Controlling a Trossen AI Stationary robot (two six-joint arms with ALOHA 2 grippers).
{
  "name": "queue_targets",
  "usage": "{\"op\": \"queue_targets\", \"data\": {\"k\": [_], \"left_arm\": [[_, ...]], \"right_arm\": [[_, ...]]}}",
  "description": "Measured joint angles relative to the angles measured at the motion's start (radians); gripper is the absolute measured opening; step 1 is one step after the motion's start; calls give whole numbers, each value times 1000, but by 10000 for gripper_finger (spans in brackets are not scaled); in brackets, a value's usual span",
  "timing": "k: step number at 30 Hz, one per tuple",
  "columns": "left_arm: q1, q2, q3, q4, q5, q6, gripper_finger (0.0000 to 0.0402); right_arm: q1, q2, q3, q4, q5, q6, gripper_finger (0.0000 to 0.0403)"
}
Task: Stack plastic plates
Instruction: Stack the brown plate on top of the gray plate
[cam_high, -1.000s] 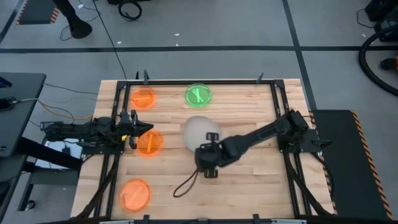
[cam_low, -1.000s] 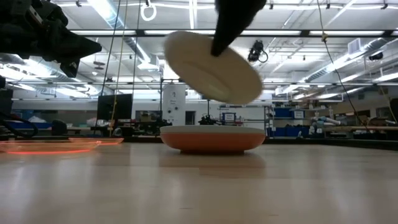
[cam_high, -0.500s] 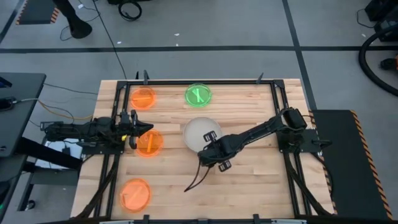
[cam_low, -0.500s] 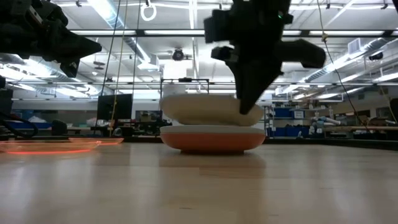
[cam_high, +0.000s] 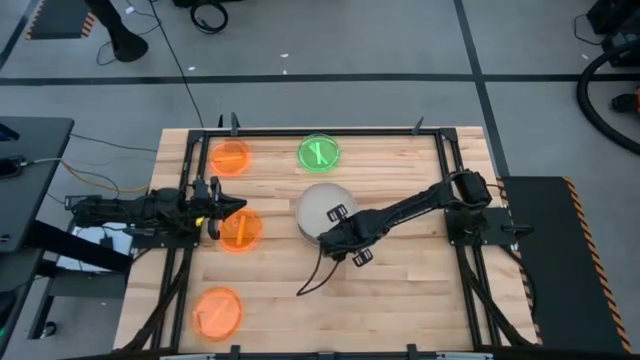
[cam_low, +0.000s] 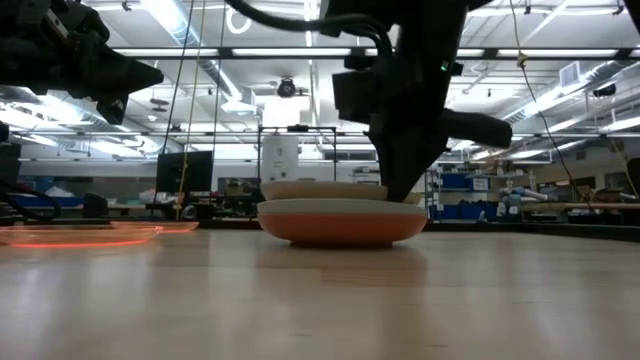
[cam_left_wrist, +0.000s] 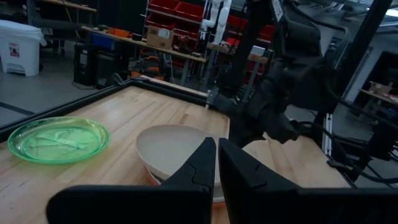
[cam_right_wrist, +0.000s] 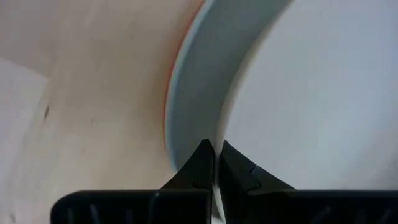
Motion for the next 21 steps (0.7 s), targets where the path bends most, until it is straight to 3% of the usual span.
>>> {"op": "queue_targets", "data": {"k": [21], "left_arm": [[0,0,0,0,0,0,27]], "right_arm": [[0,0,-21,16,-28,-100,20]]}}
